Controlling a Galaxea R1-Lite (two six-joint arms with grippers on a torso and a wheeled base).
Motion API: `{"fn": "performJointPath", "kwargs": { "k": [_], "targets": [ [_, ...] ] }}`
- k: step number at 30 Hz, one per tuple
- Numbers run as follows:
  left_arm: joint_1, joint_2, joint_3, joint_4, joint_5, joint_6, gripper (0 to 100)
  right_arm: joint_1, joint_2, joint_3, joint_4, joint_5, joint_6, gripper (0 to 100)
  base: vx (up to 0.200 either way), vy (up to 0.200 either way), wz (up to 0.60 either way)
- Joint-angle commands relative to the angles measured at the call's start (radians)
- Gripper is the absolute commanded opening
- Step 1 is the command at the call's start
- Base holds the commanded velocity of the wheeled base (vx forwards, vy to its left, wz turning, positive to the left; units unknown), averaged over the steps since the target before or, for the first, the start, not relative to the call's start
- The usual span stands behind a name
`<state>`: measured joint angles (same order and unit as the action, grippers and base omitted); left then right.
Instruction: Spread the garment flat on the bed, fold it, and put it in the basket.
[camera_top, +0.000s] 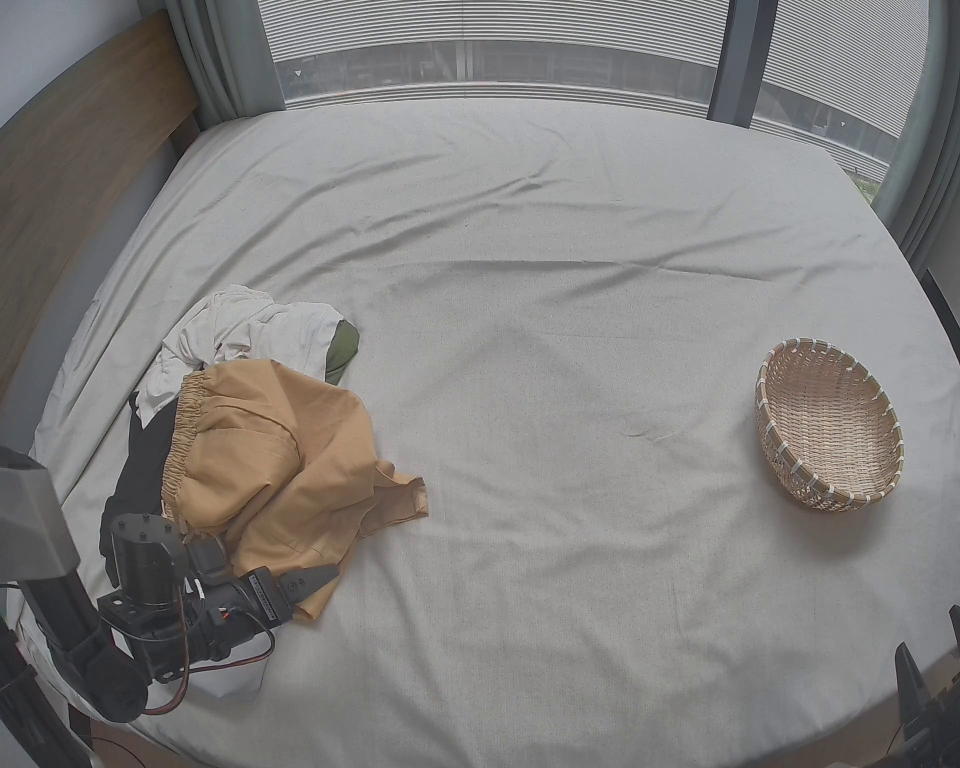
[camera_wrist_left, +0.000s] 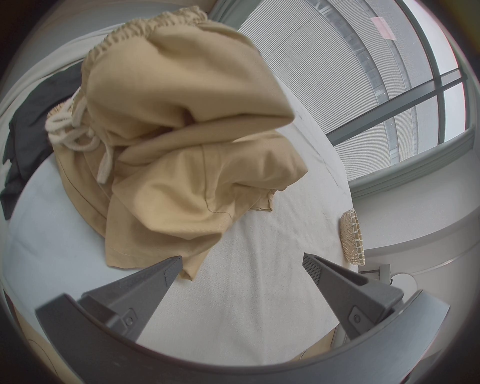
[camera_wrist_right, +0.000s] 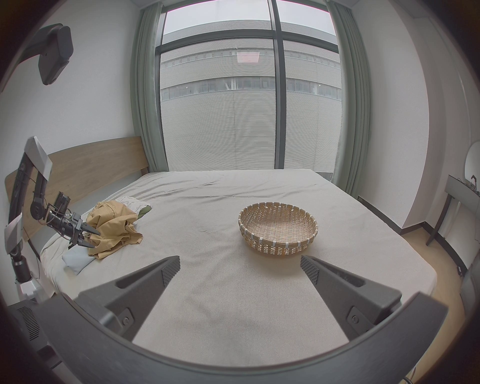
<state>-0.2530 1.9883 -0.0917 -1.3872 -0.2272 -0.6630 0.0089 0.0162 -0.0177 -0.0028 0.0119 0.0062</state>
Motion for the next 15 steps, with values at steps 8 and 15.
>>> {"fn": "performJointPath", "kwargs": {
  "k": [8, 15],
  "targets": [
    [-0.002, 0.267, 0.09, -0.162, 0.006, -0.001, 100, 0.0, -0.016, 0.018, 0.0, 0.0, 0.003, 100, 0.0, 0.0, 0.0],
    [0.004, 0.233, 0.056, -0.161, 0.009, -0.001, 100, 0.0, -0.016, 0.018, 0.0, 0.0, 0.001, 100, 0.0, 0.0, 0.0]
  ]
}}
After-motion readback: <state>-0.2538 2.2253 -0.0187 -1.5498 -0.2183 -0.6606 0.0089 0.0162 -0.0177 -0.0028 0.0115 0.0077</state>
